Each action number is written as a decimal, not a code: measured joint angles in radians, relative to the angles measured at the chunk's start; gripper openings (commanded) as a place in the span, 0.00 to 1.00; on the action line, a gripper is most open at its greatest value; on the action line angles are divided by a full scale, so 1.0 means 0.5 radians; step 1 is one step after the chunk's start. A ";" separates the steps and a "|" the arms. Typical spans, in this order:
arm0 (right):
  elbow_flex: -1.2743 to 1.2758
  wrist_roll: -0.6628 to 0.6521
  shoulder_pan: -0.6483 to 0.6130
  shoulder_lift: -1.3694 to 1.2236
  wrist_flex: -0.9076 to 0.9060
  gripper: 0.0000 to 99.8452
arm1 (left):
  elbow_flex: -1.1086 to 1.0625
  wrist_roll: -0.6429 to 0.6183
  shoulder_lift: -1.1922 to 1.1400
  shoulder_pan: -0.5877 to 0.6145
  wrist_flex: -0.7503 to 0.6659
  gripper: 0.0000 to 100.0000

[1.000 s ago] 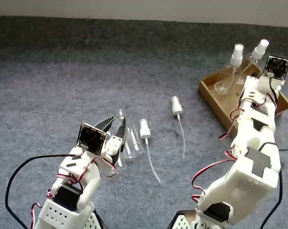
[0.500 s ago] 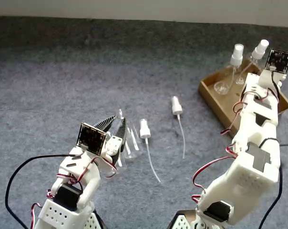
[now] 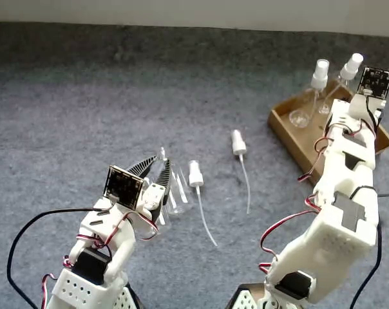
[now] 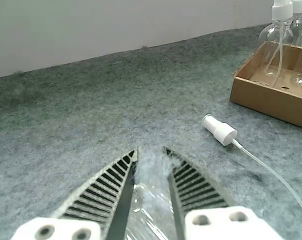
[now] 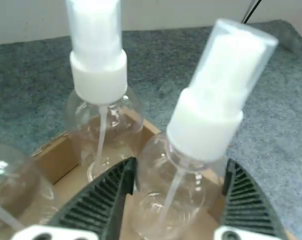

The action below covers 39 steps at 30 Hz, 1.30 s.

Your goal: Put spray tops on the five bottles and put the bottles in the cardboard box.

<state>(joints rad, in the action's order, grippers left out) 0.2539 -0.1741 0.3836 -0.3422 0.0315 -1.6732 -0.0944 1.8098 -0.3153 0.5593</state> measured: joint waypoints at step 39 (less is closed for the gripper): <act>0.000 -0.089 0.037 0.055 -0.390 0.33 | 0.000 0.000 0.000 0.000 0.000 0.05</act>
<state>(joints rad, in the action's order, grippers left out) 0.2539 -0.2186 0.4020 -0.3145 -0.1634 -1.6732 -0.0944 1.8098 -0.3153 0.5593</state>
